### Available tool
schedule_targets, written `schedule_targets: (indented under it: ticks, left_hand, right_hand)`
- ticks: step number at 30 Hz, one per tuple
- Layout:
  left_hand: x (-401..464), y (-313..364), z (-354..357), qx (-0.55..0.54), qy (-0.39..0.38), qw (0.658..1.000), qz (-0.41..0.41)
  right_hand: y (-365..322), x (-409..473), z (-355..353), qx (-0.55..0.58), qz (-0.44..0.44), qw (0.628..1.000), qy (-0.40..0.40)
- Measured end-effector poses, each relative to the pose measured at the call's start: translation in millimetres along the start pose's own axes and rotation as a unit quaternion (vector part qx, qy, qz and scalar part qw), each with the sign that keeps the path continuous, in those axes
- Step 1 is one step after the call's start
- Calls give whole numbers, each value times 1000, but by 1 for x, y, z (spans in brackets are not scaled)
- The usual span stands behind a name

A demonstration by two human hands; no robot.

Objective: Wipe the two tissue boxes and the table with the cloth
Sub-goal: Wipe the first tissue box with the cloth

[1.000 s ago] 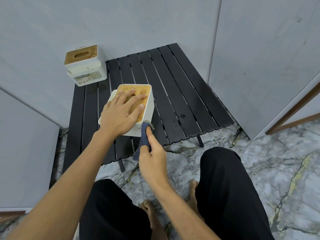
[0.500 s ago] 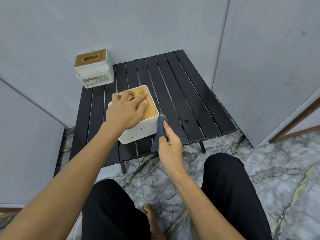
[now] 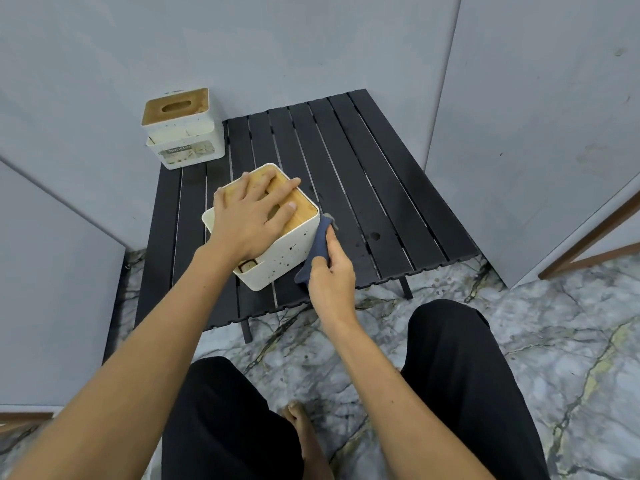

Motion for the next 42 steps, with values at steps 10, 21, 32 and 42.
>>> schedule_targets:
  ticks: [10,21,32,42]
  left_hand:
    - [4,0,1,-7,19,999,-43]
    - [5,0,0,-11,28,998,-47]
    - [5,-1,2,-11,33,999,-42]
    - [4,-2,2,-15,30,998,-48]
  right_hand:
    - [1,-22,36,12,-49,999,1]
    - [24,4,21,-15,25,1000,4]
    - [-1,9,10,-13,-19,1000,17]
    - [7,-10,12,-35,2,999,-29]
Point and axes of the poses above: each hand's wrist, its own x-axis towards the middle knuckle, its own z-axis out of the palm, y = z × x, the point moved 7 cm from there along x, towards the middle knuckle, and after that the axes turned 13 degrees about z, right-handed, at the moved point
